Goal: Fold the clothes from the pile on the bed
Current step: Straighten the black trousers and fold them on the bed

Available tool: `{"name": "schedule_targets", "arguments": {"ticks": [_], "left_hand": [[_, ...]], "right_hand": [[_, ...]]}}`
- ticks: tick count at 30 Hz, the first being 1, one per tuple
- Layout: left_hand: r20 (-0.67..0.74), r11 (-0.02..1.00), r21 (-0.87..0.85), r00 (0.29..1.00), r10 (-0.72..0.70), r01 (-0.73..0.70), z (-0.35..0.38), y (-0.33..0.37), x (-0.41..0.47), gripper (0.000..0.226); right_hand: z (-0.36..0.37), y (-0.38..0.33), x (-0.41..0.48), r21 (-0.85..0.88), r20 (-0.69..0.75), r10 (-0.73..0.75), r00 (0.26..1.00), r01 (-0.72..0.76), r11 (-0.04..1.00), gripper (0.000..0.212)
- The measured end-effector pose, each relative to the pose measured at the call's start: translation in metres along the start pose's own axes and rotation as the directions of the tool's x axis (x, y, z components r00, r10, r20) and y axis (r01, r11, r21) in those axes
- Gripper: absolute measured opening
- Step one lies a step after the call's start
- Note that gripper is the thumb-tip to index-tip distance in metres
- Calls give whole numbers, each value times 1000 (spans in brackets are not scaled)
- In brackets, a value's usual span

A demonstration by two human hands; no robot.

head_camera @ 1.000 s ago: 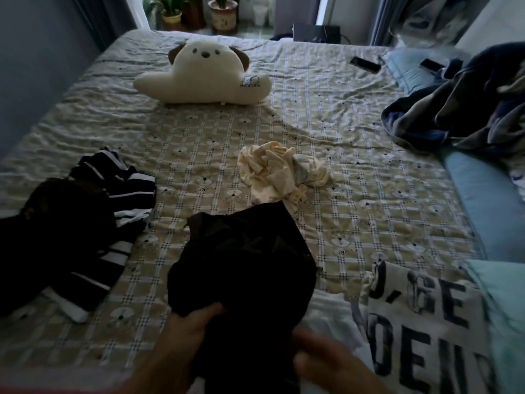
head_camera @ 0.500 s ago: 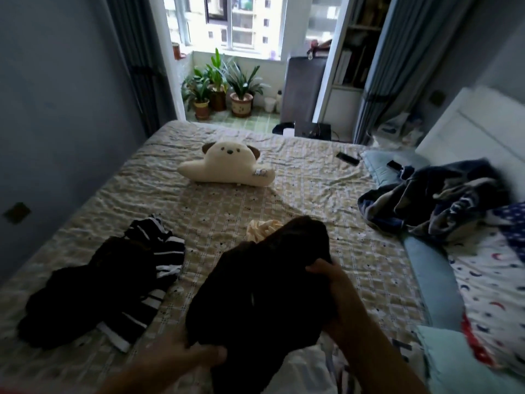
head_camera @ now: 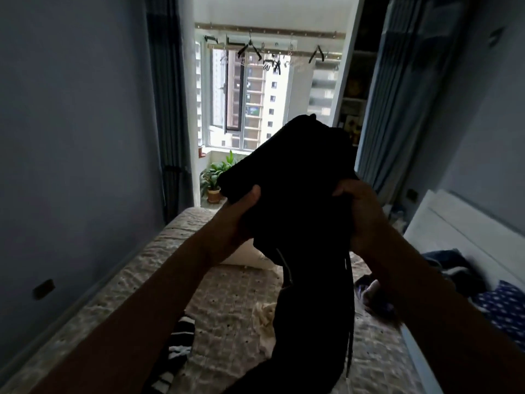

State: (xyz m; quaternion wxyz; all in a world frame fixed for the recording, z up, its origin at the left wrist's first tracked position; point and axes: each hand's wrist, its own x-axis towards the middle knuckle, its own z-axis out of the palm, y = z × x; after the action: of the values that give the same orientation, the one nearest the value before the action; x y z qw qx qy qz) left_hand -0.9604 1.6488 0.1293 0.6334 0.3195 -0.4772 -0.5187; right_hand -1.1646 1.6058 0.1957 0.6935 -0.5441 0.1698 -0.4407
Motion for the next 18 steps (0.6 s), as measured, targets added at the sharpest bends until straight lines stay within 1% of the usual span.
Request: {"name": "schedule_targets", "arguments": {"ticks": [1, 2, 3, 4, 5, 6, 7, 8, 9, 10, 11, 12, 13, 14, 15, 17, 18], "left_hand": [[17, 999, -35, 1000, 9, -9, 8, 7, 2, 45], [6, 998, -57, 1000, 18, -17, 15, 13, 5, 36], [-25, 997, -69, 1000, 16, -18, 23, 21, 8, 31], [-62, 995, -96, 998, 2, -8, 27, 29, 12, 31], [-97, 992, -123, 995, 4, -16, 31, 35, 15, 36], [-133, 992, -121, 991, 21, -37, 33, 41, 19, 42], [-189, 994, -87, 981, 51, -68, 37, 46, 23, 43], [-262, 993, -12, 959, 107, -114, 40, 50, 28, 37], [-325, 980, 99, 925, 198, -174, 45, 52, 31, 28], [-368, 951, 214, 883, 292, -225, 51, 54, 32, 24], [-376, 913, 311, 848, 374, -265, 58, 56, 32, 25], [-347, 874, 377, 828, 441, -307, 67, 58, 31, 28], [-287, 840, 419, 828, 483, -345, 76, 59, 29, 32], [-203, 815, 445, 844, 496, -372, 86, 61, 27, 34], [-117, 799, 468, 870, 479, -377, 96, 63, 25, 32], [62, 787, 485, 912, 405, -382, 110, 70, 23, 23], [128, 787, 484, 920, 371, -384, 113, 73, 23, 21]], "right_hand": [[2, -8, 1, -56, -22, -39, 999, 38, 998, 36], [3, -15, 3, -137, -48, -76, 996, 69, 988, 33], [1, -22, 5, -231, -80, -93, 992, 73, 970, 27], [-3, -27, 8, -342, -108, -93, 990, 51, 938, 22], [-8, -32, 11, -470, -131, -89, 987, 17, 883, 16], [-14, -34, 14, -619, -153, -109, 982, -9, 786, 7], [-19, -37, 15, -770, -172, -159, 972, -32, 637, 10], [-24, -39, 15, -880, -177, -231, 957, -49, 472, 28], [-25, -41, 15, -932, -172, -315, 933, -51, 358, 44], [-20, -44, 12, -935, -167, -347, 923, -36, 353, 51], [-10, -49, 5, -896, -165, -297, 941, -17, 444, 53], [1, -52, 1, -815, -147, -169, 975, -22, 580, 52], [12, -57, -4, -721, -112, -29, 993, -61, 690, 53], [22, -62, -9, -664, -74, 59, 996, -93, 742, 54], [29, -67, -14, -630, -26, 91, 996, -87, 772, 55], [32, -72, -14, -512, 39, 61, 997, -32, 858, 50], [32, -72, -14, -465, 35, 23, 999, -4, 885, 45]]}}
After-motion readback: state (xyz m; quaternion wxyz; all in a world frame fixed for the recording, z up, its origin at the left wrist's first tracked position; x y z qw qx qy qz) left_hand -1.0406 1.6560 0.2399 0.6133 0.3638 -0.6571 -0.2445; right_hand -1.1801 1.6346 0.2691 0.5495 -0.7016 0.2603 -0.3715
